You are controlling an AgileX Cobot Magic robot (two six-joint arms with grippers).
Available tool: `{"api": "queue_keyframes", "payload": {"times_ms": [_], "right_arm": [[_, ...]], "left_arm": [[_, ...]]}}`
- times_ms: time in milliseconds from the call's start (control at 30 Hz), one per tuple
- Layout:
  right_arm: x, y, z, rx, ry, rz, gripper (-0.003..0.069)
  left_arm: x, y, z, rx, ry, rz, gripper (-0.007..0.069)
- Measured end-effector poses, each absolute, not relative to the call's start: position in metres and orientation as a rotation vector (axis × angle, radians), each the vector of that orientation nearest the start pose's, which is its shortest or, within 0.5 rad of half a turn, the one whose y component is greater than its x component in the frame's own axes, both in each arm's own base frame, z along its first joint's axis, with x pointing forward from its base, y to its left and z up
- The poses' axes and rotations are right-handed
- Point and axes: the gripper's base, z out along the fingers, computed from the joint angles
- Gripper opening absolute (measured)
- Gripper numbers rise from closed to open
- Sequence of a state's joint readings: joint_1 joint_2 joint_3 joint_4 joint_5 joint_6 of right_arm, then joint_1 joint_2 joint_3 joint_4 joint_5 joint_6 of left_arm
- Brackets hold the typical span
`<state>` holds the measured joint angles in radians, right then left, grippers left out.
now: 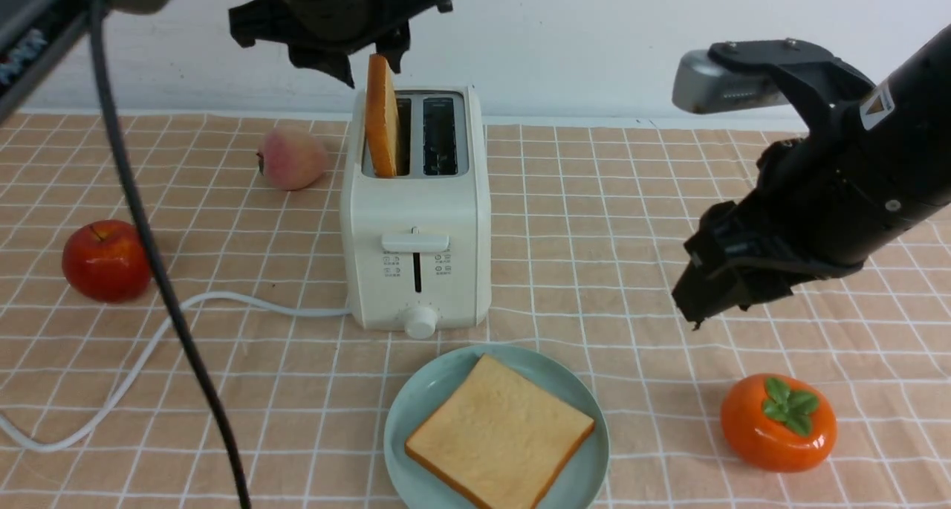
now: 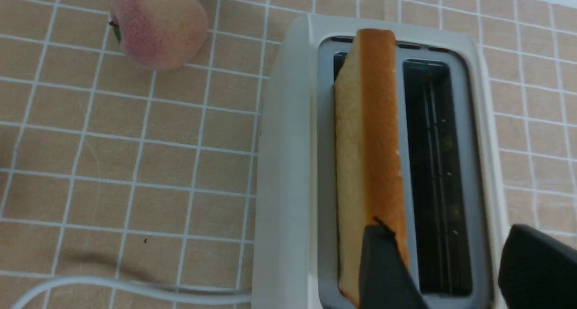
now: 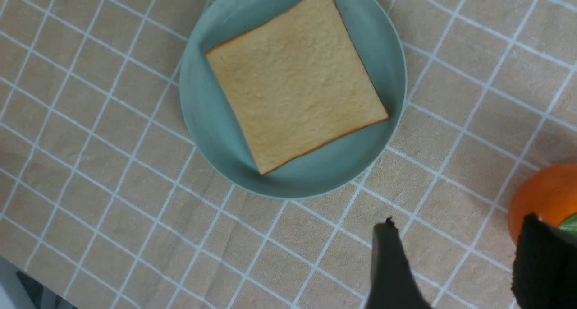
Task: Take toasted bread from bread machine on light coffee tablecloth place on plate.
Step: 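Reach for a toast slice standing in the toaster with the left gripper, then place the slice of bread on the plate with the left gripper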
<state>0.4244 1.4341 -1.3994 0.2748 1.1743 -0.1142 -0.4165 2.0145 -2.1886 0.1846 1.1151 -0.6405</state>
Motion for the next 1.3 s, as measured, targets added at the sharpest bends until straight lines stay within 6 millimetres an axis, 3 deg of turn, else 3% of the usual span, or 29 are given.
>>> {"api": "queue_keyframes", "payload": {"times_ms": [233,300,400,467,600,700,800,833,867,967,1067,1133,1167,1300], "right_arm": [[0.253,0.139,0.364,-0.662,2.634,0.461,0.0372],[0.253,0.138,0.364,-0.663,2.634,0.455,0.0371],[0.253,0.138,0.364,-0.664,2.636,0.453,0.037],[0.253,0.138,0.363,-0.665,2.637,0.453,0.037],[0.253,0.138,0.363,-0.686,2.63,0.448,0.037],[0.253,0.138,0.363,-0.696,2.626,0.446,0.037],[0.252,0.138,0.363,-0.698,2.627,0.446,0.037],[0.252,0.138,0.363,-0.698,2.627,0.446,0.037],[0.252,0.138,0.363,-0.698,2.627,0.446,0.037],[0.252,0.138,0.363,-0.698,2.627,0.446,0.037],[0.252,0.138,0.363,-0.698,2.627,0.446,0.037],[0.253,0.138,0.363,-0.698,2.626,0.446,0.0369],[0.253,0.138,0.364,-0.706,2.622,0.444,0.0369],[0.254,0.139,0.364,-0.723,2.604,0.437,0.0369]], "left_arm": [[0.444,-0.177,0.338,-0.239,2.463,-0.173,0.0352],[0.448,-0.177,0.331,-0.226,2.474,-0.154,0.031],[0.447,-0.176,0.336,-0.207,2.462,-0.127,0.0217],[0.442,-0.171,0.352,-0.204,2.428,-0.116,0.0105],[0.417,-0.158,0.407,-0.169,2.322,-0.119,0.0102],[0.383,-0.142,0.456,-0.15,2.239,-0.142,0.0102],[0.332,-0.123,0.507,-0.13,2.168,-0.223,0.0102],[0.325,-0.122,0.512,-0.118,2.163,-0.24,0.0102],[0.301,-0.114,0.531,-0.084,2.121,-0.289,0.0102],[0.271,-0.108,0.543,-0.018,2.11,-0.349,0.0102],[0.245,-0.109,0.528,0.097,2.197,-0.438,0.0102],[0.243,-0.113,0.511,0.137,2.261,-0.461,0.0102],[0.241,-0.121,0.481,0.21,2.35,-0.531,0.0102],[0.249,-0.146,0.4,0.307,2.496,-0.766,0.0102]]}}
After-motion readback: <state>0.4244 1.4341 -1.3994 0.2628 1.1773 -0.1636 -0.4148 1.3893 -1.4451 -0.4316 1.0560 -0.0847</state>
